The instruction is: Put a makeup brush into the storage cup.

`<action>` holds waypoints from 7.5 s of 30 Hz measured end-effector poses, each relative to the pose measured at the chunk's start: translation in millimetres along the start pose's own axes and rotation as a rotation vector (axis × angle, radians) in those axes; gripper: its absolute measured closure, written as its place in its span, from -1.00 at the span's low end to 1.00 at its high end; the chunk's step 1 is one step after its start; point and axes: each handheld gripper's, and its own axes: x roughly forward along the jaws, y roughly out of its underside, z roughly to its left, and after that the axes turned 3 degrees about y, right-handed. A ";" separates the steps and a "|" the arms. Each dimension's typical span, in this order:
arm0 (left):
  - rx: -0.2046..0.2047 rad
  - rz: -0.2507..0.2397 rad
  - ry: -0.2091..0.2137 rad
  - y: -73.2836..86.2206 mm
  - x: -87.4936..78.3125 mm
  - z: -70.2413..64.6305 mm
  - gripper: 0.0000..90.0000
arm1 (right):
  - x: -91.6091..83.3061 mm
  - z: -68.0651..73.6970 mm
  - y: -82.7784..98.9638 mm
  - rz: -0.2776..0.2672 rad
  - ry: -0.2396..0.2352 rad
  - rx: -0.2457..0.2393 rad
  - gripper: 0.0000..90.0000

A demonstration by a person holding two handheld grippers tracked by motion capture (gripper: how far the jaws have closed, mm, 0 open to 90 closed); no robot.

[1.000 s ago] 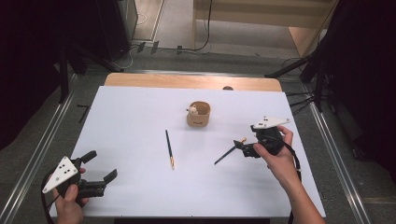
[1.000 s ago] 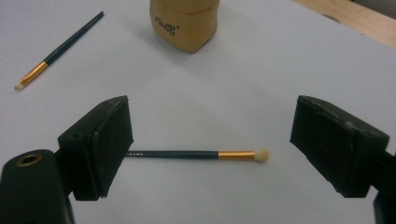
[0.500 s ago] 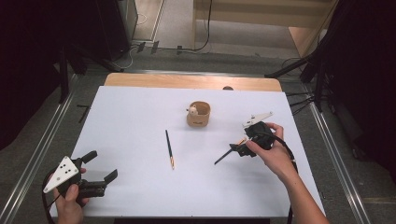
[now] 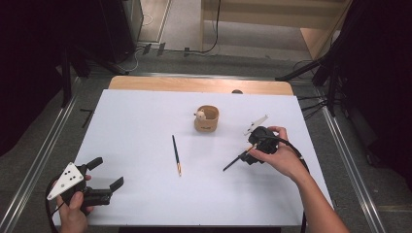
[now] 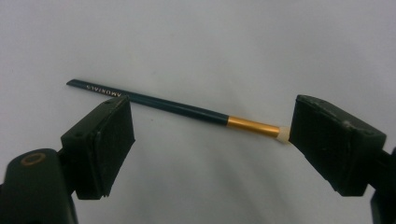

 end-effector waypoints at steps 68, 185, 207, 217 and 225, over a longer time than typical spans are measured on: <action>0.024 0.009 0.142 -64.8 76.6 -37.2 -1.00 | -35.2 21.2 23.5 -0.340 0.027 0.207 0.88; -0.058 0.281 0.670 -84.7 130.9 -73.0 0.90 | -36.9 125.6 -5.5 -0.571 -0.002 -0.001 -0.97; -0.037 0.052 0.461 -91.7 107.5 -65.2 0.91 | -31.5 124.0 -0.3 -0.723 -0.026 0.385 -1.00; -0.022 -0.028 0.404 -88.6 105.1 -70.0 0.91 | -24.5 137.2 -3.8 -0.782 -0.111 0.504 -0.96; -0.001 -0.075 0.378 -84.7 106.4 -77.9 0.91 | -20.6 140.3 -2.6 -0.855 -0.223 0.607 -0.91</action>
